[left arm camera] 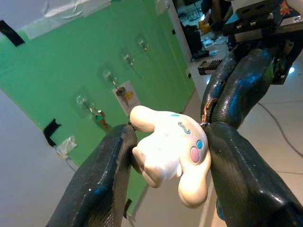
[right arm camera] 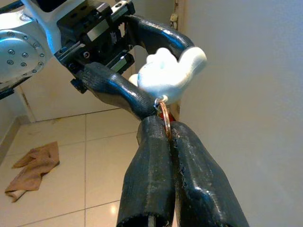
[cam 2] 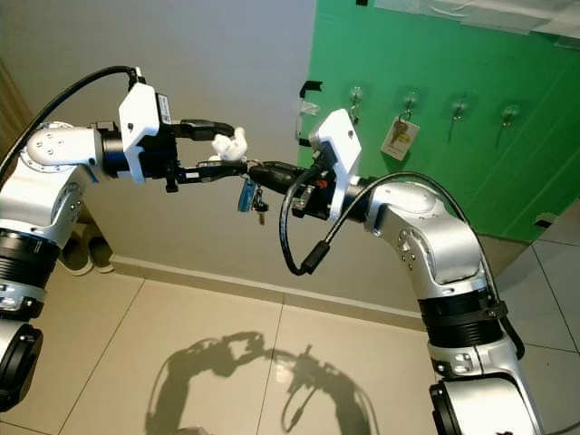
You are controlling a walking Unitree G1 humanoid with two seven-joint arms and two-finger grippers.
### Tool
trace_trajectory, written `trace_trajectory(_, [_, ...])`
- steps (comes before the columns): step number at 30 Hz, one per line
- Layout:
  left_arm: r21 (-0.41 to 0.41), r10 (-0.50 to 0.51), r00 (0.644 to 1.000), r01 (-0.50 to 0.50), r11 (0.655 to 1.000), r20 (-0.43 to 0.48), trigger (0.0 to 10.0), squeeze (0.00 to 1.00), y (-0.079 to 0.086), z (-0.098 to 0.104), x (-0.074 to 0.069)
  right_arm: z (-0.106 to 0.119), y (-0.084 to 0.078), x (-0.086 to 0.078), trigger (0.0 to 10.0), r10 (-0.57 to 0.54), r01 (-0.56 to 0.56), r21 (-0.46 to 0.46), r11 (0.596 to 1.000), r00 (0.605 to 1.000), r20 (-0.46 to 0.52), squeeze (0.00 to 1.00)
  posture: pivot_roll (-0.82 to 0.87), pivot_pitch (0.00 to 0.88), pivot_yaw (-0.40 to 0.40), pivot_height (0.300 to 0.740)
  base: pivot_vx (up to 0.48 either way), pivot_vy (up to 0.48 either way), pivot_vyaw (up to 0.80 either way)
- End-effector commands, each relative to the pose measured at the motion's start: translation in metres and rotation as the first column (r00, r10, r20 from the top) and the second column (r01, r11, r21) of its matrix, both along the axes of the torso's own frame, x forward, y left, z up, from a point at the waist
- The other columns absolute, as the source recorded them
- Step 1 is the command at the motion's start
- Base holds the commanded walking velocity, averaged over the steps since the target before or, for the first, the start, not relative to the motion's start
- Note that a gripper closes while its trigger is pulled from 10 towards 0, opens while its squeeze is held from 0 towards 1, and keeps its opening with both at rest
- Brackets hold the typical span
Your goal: Hang keys on a hook
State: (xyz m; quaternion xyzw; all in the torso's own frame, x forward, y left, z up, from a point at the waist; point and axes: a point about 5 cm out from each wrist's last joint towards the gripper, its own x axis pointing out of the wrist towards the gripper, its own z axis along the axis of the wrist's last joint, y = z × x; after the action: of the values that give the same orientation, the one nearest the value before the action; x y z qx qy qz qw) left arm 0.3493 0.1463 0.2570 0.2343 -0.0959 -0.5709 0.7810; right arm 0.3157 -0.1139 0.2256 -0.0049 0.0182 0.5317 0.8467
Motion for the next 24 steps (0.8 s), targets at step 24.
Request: trace_trajectory(24, [-0.221,0.651,0.475,-0.873,0.435,-0.592,10.0,1.0,0.024,-0.162,-0.042,-0.091,-0.056,-0.027,0.0,-0.878,0.875,0.072,0.478,0.475,0.057,0.0,0.0,0.0,-0.009,0.74,0.0,0.0,0.0])
